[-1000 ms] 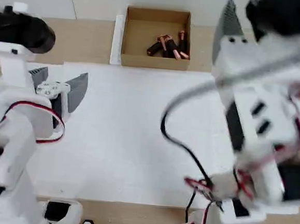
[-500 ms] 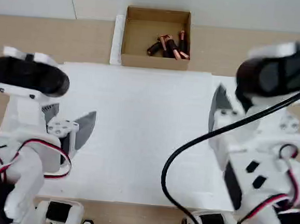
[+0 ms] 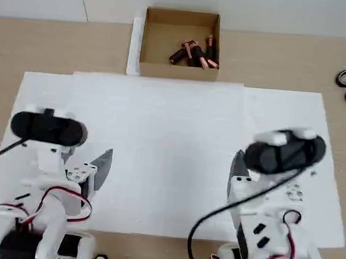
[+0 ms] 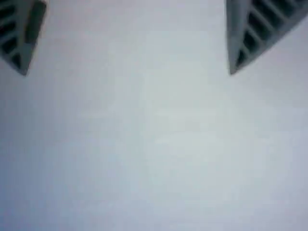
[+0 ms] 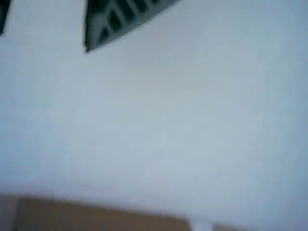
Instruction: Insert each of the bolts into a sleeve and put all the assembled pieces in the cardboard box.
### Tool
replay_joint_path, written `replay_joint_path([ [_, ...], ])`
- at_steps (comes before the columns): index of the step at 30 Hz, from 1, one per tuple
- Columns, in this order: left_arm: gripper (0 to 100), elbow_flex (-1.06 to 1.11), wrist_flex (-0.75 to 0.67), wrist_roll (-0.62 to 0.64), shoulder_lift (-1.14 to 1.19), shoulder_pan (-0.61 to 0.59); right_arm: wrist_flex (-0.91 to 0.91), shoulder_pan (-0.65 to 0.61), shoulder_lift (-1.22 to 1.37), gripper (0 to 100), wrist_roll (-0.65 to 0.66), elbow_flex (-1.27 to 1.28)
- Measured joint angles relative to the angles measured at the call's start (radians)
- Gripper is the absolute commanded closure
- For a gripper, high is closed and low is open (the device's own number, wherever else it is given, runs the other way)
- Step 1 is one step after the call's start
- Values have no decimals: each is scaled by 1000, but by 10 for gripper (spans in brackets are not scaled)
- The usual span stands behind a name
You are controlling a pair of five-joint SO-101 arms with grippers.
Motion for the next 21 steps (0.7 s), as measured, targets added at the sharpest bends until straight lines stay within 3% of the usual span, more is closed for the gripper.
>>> replay_joint_path([
  [5,750,198,-163,0,-109,-106,-153,126,-252,883,0,238],
  [9,750,327,-265,3,-161,-158,-183,160,-278,883,0,275],
  [21,748,657,-290,0,-327,-170,-133,170,-288,886,0,465],
])
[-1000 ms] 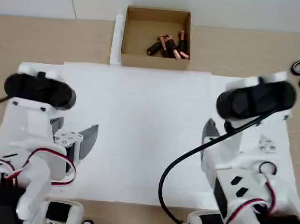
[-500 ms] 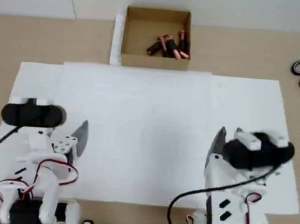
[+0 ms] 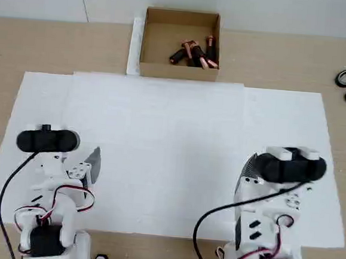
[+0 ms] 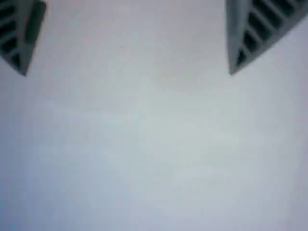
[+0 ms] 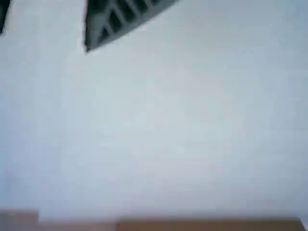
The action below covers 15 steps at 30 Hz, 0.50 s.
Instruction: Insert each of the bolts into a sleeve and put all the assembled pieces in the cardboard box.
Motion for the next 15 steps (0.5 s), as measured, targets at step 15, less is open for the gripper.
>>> replay_joint_path([
  [15,748,91,-6,0,0,0,0,-2,-2,883,0,400],
])
